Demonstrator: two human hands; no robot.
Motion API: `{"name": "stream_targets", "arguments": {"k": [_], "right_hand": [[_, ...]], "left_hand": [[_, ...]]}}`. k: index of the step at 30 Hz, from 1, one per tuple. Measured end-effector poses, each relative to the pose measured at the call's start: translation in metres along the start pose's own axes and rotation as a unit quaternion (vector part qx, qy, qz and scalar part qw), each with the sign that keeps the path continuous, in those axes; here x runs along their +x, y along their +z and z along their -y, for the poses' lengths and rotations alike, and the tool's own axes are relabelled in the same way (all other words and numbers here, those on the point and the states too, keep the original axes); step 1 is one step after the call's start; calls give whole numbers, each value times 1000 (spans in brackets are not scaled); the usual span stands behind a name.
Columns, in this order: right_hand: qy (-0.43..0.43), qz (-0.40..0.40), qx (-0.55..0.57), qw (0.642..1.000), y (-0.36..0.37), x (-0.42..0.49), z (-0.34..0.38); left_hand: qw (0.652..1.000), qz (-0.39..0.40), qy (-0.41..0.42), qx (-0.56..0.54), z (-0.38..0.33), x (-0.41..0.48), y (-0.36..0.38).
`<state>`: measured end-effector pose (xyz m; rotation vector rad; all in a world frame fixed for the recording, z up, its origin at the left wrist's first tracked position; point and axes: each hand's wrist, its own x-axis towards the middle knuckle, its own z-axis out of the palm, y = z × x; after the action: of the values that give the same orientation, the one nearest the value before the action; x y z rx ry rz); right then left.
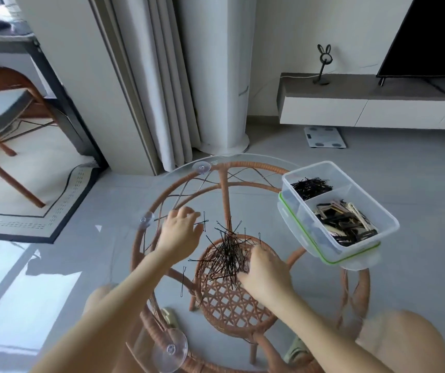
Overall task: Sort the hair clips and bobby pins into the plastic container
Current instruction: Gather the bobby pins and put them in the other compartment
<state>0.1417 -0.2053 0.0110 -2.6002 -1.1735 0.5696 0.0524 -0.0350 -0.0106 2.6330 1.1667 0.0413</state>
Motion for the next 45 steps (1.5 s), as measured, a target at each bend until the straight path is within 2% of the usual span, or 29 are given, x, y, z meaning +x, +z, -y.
{"name": "stream_targets", "arguments": {"k": [2,4,6,7,9,11,13,15,18,22,24,26,28,30,32,34,36,38,40,42,45], "right_hand": [[-31,-2,-7,999,2,4,10],[-63,29,12,998,1,6,13],[-58,63,82,993,-3,11,5],[-36,44,108,992,-6,17,-2],[24,-33,107,993,-17,30,-18],[70,-59,64,994,-26,42,-29],[92,-49,39,994,-27,50,-28],[88,-38,31,995,-22,58,-18],[27,-18,6,999,-12,64,8],[-63,-31,-39,997,3,64,30],[-110,2,-45,993,10,58,34],[-134,12,-18,991,9,48,35],[-120,-17,21,992,4,40,29],[-90,-38,29,995,-2,30,16],[-57,-8,-8,998,-3,16,5],[-43,14,-89,995,3,1,4],[-36,10,-128,991,13,-7,10],[-36,-4,-123,992,21,-8,16],[-50,-21,-102,993,24,-6,19],[-69,-43,-56,995,22,-4,17],[-105,-65,-7,992,16,-4,9]], "left_hand": [[998,-3,32,-54,-13,-1,5],[994,30,67,-80,-25,-7,5],[990,60,87,-98,-28,-14,1],[990,56,89,-99,-26,-18,-3],[995,12,50,-86,-19,-28,-12],[998,-7,-32,-50,-8,-42,-20],[995,48,-86,-3,-1,-59,-23],[989,99,-105,-12,0,-70,-17],[986,90,-121,-68,-11,-73,-8],[980,80,-127,-128,-31,-70,-2],[971,93,-124,-180,-39,-68,-3],[960,96,-130,-229,-40,-66,-7],[964,74,-132,-219,-35,-67,-10],[982,37,-102,-153,-25,-69,-13],[996,34,-37,-70,-15,-68,-15],[996,76,42,15,-9,-55,-20],[981,144,105,70,-11,-35,-26],[965,198,143,101,-18,-18,-28],[949,218,182,140,-25,-10,-27],[943,209,214,144,-31,-8,-25],[952,189,224,92,-32,-10,-23]]}}
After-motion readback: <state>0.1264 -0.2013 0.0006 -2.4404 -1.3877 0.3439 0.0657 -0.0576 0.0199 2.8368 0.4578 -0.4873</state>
